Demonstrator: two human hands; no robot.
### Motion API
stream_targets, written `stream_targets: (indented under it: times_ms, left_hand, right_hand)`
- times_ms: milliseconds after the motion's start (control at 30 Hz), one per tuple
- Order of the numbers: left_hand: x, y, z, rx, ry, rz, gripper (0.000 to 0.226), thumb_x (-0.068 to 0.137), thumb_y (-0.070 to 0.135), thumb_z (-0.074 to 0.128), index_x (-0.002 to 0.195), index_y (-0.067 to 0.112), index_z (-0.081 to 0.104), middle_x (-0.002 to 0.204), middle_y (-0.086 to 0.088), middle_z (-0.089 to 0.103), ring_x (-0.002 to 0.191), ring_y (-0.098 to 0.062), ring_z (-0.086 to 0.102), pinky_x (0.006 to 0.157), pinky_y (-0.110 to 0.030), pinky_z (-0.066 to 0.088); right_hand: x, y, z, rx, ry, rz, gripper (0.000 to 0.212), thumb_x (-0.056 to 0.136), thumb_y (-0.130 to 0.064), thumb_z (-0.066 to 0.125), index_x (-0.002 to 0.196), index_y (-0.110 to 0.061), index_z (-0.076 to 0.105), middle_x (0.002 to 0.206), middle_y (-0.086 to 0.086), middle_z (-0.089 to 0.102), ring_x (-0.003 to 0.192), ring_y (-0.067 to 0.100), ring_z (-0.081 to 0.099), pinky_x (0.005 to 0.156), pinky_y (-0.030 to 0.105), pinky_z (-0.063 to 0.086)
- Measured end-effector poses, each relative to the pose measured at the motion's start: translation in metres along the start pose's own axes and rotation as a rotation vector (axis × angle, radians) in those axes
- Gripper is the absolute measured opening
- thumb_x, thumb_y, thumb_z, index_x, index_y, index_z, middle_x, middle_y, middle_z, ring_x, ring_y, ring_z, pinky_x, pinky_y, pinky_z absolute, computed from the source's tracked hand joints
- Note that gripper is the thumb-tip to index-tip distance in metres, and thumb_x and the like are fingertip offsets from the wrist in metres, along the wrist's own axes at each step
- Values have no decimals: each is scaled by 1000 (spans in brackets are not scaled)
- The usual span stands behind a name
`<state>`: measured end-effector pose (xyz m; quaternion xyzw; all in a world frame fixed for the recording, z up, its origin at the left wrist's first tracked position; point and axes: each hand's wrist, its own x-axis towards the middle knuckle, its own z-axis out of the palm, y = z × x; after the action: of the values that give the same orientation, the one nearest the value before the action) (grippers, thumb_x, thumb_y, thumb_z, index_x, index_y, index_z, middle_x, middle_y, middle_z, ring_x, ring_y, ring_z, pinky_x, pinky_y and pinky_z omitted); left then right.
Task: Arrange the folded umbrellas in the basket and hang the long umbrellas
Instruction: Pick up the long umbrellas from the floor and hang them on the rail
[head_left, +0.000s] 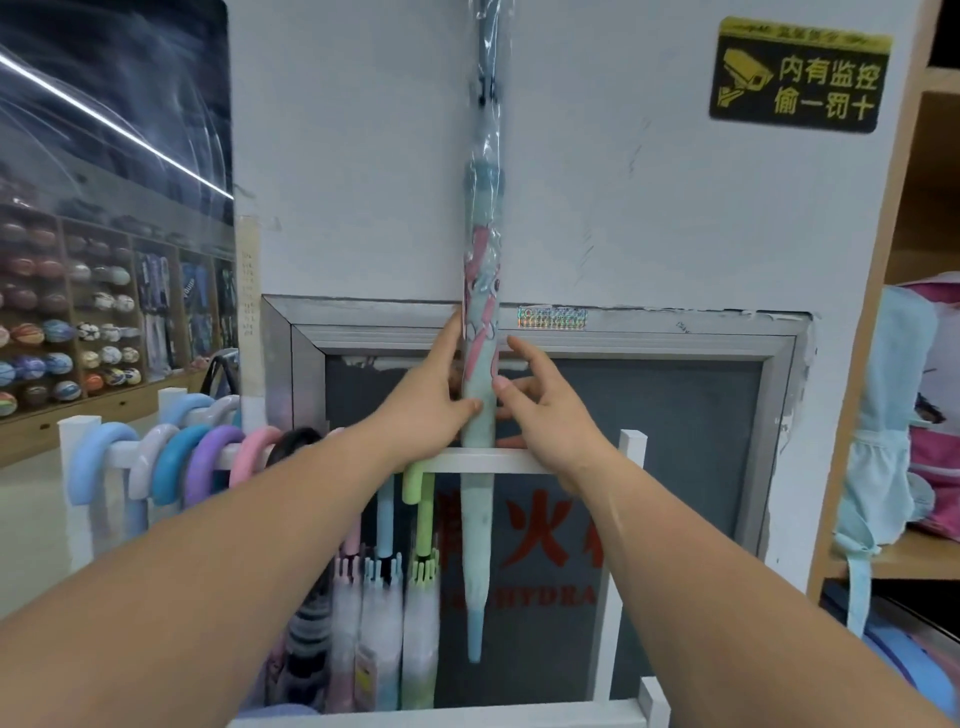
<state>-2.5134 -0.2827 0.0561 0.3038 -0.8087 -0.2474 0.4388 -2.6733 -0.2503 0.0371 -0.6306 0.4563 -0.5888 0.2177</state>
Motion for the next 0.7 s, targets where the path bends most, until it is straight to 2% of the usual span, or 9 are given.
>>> stream_targets:
  times_ms: [100, 200, 267, 333, 433, 567, 633, 700]
  left_hand:
    - [-2, -9, 3, 113, 33, -29, 106, 89, 14, 68, 146, 66, -5, 96, -9, 70, 77, -27, 70, 78, -49, 59]
    - [-4, -10, 2, 121, 23, -24, 111, 84, 13, 71, 150, 60, -6, 83, -10, 67, 65, -18, 64, 75, -43, 59]
    - [-6, -11, 1, 155, 0, -1, 112, 82, 14, 71, 152, 56, -6, 78, -5, 69, 62, -11, 64, 73, -37, 59]
    - [-7, -11, 0, 164, -12, 19, 109, 82, 17, 69, 152, 56, -6, 85, 3, 73, 71, -8, 69, 77, -32, 59]
    - [-4, -10, -1, 97, 14, 36, 95, 85, 19, 65, 152, 55, 7, 111, 15, 69, 92, -6, 69, 89, -28, 55]
    - [6, -16, -5, -195, 73, 27, 65, 91, 20, 57, 140, 58, 36, 117, 16, 70, 108, -15, 68, 99, -46, 53]
    - [10, -17, -7, -269, 115, 21, 55, 100, 20, 52, 140, 56, 38, 123, 15, 69, 115, -11, 66, 105, -46, 49]
    - [12, -17, -8, -272, 146, 30, 52, 103, 20, 48, 146, 47, 37, 124, 9, 69, 114, -14, 67, 104, -49, 49]
  right_hand:
    - [2, 1, 5, -20, -9, -19, 58, 99, -32, 57, 146, -53, 29, 101, -4, 71, 99, 13, 68, 83, 43, 61]
    - [5, 3, 10, -119, 5, -54, 64, 99, -30, 57, 149, -52, 23, 96, 2, 71, 90, 14, 68, 84, 43, 59]
    - [4, 5, 11, -155, -5, -72, 68, 98, -27, 59, 150, -51, 22, 93, 6, 71, 81, 11, 67, 76, 34, 58]
    - [3, 5, 10, -218, -41, -88, 67, 98, -27, 60, 149, -50, 23, 89, 4, 71, 76, 9, 64, 69, 24, 49]
    - [3, 6, 10, -327, -68, -96, 66, 97, -27, 59, 148, -48, 24, 80, -5, 65, 68, 6, 57, 69, 24, 43]
    - [6, 10, 11, -435, -99, -64, 61, 95, -34, 60, 142, -54, 26, 72, -11, 61, 62, 8, 53, 66, 33, 46]
    - [7, 11, 10, -509, -135, -56, 56, 94, -37, 60, 137, -57, 30, 75, -8, 65, 62, 10, 54, 68, 37, 50]
    - [7, 12, 8, -522, -161, -40, 50, 93, -37, 60, 133, -55, 37, 78, -5, 69, 63, 11, 56, 71, 37, 51]
